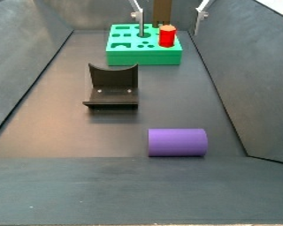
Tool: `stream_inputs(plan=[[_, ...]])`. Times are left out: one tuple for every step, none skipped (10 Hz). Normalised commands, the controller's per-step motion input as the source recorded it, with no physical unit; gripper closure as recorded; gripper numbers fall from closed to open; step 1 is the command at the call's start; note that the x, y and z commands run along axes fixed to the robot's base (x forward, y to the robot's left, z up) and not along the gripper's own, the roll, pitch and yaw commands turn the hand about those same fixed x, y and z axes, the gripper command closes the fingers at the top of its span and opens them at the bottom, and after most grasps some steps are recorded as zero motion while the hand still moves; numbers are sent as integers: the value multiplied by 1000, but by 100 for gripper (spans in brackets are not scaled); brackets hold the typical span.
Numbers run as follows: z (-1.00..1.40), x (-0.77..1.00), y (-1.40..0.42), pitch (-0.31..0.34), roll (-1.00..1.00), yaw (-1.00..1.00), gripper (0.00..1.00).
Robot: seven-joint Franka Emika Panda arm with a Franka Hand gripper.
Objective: Pick up the round object. Move up. Place the round object on the fixture. Regrasp the round object. Move to above the board. Insert the round object.
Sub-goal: Pick up the round object.
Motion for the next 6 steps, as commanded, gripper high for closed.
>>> stream_inputs(plan=[[0, 0, 60, 0, -14, -66, 0], [-86, -131, 266, -14, -66, -483, 0], [-163, -89, 280, -9, -17, -626, 0], [-180, -83, 277, -1, 0, -671, 0], [-171, -177, 246, -29, 0, -694, 0], [-149, -174, 231, -37, 0, -714, 0]])
